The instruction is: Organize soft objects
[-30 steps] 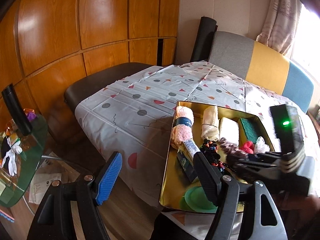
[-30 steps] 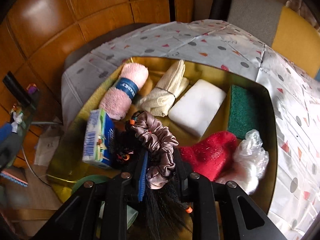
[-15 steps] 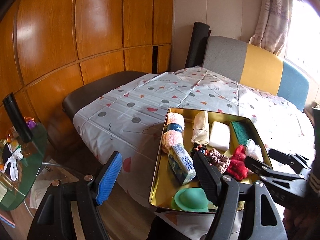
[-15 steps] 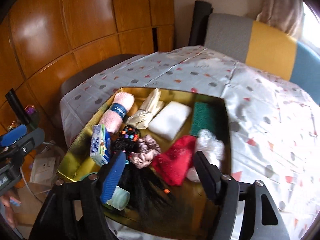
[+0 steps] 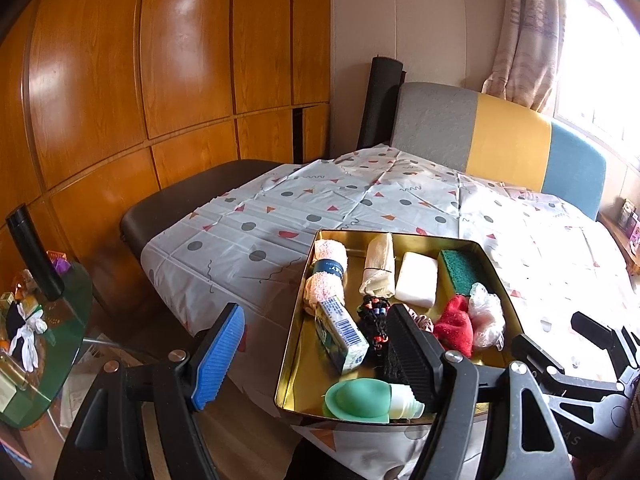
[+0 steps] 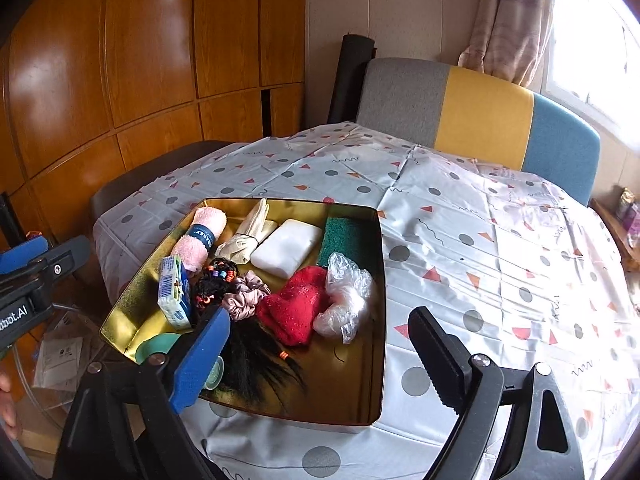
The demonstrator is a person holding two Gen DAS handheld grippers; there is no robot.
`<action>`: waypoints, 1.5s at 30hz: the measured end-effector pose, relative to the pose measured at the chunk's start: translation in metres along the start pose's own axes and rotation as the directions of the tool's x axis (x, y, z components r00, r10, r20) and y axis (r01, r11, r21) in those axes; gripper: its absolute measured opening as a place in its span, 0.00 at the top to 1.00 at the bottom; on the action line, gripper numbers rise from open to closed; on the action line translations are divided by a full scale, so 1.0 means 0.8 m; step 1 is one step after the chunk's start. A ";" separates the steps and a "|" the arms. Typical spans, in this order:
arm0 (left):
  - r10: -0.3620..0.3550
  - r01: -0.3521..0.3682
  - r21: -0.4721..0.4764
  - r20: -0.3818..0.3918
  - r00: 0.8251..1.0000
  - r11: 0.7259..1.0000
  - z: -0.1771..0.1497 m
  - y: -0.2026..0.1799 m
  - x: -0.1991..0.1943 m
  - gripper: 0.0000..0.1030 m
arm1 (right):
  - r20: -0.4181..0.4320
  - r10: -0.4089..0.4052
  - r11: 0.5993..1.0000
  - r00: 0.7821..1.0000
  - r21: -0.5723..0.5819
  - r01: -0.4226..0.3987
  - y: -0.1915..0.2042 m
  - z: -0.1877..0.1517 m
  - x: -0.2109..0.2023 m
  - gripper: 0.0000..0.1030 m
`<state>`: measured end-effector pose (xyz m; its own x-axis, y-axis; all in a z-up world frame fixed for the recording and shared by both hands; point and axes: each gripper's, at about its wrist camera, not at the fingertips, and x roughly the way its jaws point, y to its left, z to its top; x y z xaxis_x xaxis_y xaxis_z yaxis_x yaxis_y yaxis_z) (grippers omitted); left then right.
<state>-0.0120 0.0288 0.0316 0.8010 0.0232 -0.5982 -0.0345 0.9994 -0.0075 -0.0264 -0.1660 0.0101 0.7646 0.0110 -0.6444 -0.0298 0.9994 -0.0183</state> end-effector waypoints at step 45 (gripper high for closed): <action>0.007 -0.007 0.009 -0.044 0.999 1.000 -0.007 0.001 0.010 0.28 | -0.006 0.010 1.000 1.000 0.017 -0.010 0.002 -0.009 0.005 0.10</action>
<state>-0.0091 0.0294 0.0225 0.7740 0.0294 -0.6326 -0.0351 0.9994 0.0036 -0.0282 -0.1646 0.0018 0.7603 0.0213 -0.6492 -0.0267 0.9996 0.0015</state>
